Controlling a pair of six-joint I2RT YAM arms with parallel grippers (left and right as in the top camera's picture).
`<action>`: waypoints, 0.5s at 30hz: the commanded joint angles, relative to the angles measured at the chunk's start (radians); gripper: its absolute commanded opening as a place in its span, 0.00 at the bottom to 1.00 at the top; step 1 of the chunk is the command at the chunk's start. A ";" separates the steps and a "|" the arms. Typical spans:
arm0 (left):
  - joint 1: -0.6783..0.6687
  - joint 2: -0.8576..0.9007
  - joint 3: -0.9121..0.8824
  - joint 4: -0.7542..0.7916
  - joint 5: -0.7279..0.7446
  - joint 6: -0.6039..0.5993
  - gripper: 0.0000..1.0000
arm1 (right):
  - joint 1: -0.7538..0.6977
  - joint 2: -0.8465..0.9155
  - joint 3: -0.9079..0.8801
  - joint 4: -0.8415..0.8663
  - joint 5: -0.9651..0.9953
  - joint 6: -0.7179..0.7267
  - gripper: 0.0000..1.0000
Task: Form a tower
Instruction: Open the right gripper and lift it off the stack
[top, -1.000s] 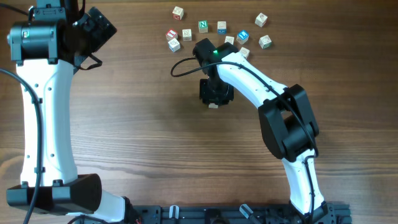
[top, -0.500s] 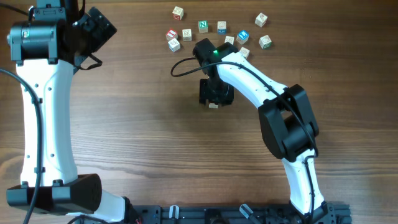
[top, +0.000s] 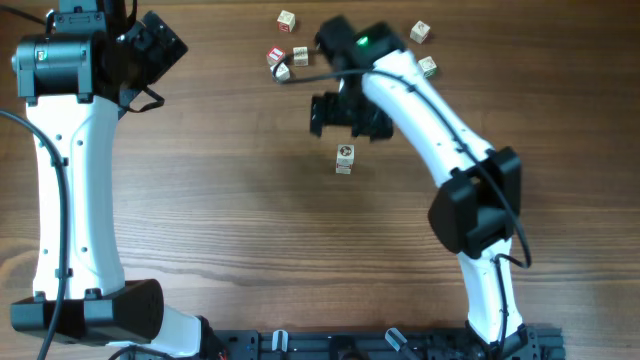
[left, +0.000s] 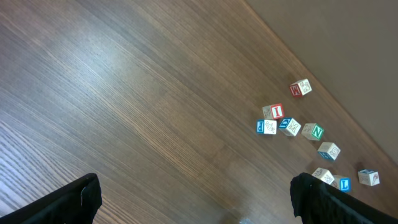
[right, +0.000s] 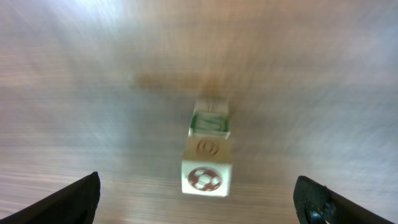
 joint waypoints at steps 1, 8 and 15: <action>0.005 -0.002 0.000 0.001 -0.009 0.008 1.00 | -0.130 -0.039 0.066 0.049 0.010 -0.168 1.00; 0.005 -0.002 0.000 0.001 -0.009 0.008 1.00 | -0.275 0.188 0.065 0.315 0.069 -0.730 1.00; 0.005 -0.002 0.000 0.001 -0.009 0.008 1.00 | -0.294 0.344 0.064 0.460 0.065 -1.083 1.00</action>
